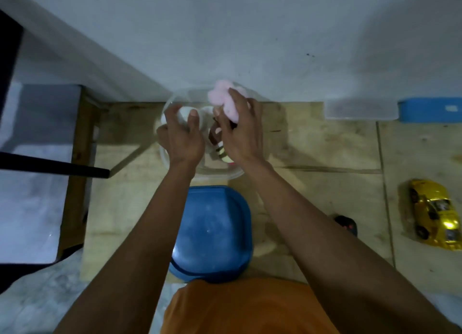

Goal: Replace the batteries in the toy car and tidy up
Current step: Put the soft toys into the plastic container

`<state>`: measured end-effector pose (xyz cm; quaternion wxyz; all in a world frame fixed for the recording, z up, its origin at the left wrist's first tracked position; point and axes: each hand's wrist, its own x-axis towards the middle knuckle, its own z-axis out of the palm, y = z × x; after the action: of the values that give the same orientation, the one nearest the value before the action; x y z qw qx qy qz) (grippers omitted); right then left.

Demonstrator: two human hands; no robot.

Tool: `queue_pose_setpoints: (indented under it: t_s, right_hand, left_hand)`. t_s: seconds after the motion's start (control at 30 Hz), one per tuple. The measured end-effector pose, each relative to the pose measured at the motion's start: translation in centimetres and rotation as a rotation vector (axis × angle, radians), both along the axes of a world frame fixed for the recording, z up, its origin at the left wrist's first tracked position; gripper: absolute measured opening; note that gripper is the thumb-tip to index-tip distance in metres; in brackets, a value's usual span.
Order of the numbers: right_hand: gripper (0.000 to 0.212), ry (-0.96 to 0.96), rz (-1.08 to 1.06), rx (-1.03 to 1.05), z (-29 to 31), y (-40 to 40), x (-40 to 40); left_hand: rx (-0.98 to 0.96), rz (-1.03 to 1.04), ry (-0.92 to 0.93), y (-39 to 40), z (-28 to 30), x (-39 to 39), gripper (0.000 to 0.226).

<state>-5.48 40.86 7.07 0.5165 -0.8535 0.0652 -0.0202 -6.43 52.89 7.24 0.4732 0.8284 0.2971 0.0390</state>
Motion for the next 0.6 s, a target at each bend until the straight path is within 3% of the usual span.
queue_pose_setpoints:
  t_s: [0.3, 0.6]
  right_hand:
    - [0.056, 0.147, 0.14, -0.286, -5.0, 2.7, 1.0]
    - [0.057, 0.229, 0.157, -0.726, -3.6, 4.6, 0.2]
  left_hand:
    - [-0.036, -0.047, 0.223, 1.3, -3.7, 2.5, 0.041]
    - [-0.021, -0.185, 0.167, 3.3, -5.6, 2.9, 0.064]
